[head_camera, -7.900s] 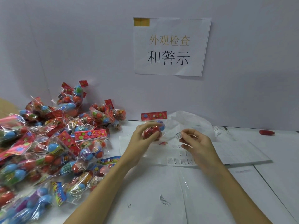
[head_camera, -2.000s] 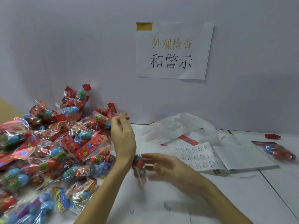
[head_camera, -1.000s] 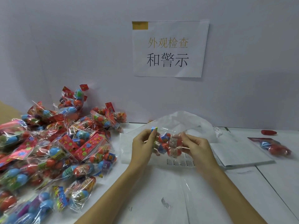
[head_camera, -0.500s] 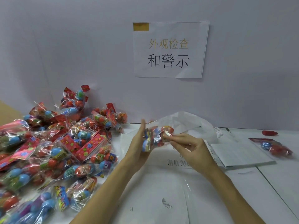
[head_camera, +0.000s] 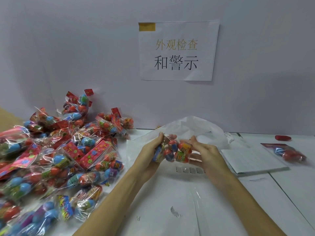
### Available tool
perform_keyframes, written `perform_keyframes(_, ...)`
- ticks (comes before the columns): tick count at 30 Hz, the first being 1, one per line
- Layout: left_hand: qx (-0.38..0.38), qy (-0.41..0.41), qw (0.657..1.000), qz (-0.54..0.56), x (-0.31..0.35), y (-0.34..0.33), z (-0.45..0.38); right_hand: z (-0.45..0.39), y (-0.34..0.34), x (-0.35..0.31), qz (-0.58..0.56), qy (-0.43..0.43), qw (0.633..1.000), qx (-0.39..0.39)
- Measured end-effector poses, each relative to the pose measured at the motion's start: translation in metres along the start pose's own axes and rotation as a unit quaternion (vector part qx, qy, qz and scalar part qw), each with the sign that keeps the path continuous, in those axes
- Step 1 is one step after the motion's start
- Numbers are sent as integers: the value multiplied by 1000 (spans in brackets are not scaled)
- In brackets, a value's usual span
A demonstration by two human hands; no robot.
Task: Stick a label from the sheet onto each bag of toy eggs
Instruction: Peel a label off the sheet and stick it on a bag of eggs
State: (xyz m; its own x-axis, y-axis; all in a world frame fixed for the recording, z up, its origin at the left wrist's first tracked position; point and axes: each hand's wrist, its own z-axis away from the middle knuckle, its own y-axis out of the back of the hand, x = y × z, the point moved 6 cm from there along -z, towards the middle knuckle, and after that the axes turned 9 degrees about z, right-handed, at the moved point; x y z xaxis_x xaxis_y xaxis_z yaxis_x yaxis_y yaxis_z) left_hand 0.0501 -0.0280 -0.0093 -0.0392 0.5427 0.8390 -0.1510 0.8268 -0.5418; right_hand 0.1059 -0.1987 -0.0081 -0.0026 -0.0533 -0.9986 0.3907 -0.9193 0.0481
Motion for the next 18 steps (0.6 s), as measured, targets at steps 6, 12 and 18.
perform_keyframes(6,66,-27,996,53,-4,6,-2,0,-12,3,-78,-33,996,-35)
perform_keyframes(12,98,-36,993,64,-4,17,-5,-1,-20,4,-69,6,995,-66)
perform_keyframes(18,17,-16,998,-60,-1,6,-5,-5,4,3,49,14,999,0)
